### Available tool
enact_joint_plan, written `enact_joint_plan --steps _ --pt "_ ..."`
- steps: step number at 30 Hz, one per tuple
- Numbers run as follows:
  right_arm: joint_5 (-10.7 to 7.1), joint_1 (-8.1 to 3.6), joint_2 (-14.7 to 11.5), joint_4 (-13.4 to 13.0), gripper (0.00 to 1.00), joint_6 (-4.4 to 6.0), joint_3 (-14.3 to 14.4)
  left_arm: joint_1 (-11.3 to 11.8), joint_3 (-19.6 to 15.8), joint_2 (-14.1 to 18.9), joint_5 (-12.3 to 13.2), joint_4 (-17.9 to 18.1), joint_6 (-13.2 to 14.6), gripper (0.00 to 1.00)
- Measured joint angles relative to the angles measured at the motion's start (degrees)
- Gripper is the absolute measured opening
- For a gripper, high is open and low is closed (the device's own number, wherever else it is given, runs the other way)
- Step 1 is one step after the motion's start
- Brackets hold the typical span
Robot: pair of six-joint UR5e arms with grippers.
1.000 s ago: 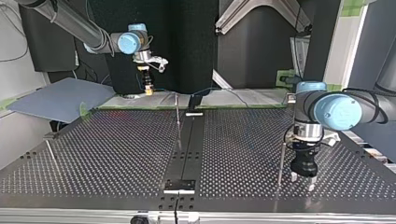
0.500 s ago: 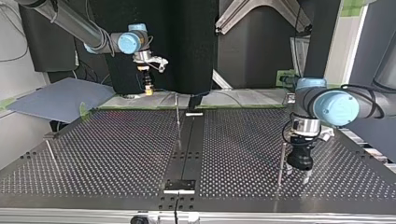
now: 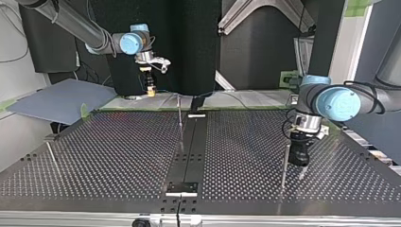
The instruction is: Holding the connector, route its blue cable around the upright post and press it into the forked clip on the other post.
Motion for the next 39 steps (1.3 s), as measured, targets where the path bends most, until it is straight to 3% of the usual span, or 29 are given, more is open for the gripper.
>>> enact_joint_plan --steps 4,9,18,31,39 --pt "0.00 0.02 0.0 0.0 0.01 0.03 0.0 0.2 -0.1 0.0 1.5 -1.2 -1.8 1.00" --pt "0.00 0.01 0.0 -0.1 0.01 0.04 0.0 0.8 -1.4 0.0 1.4 -1.5 -4.2 1.00" --pt "0.00 -0.01 0.0 -0.1 0.01 0.04 0.0 1.9 -3.1 0.1 -1.8 -0.8 -7.5 1.00" --pt "0.00 0.02 0.0 0.1 0.01 0.04 0.0 1.6 -3.2 0.3 -4.4 -2.5 -2.6 1.00" --pt "0.00 0.02 0.0 0.1 0.01 0.04 0.1 1.3 -5.1 3.1 -5.1 -6.0 1.2 1.00"
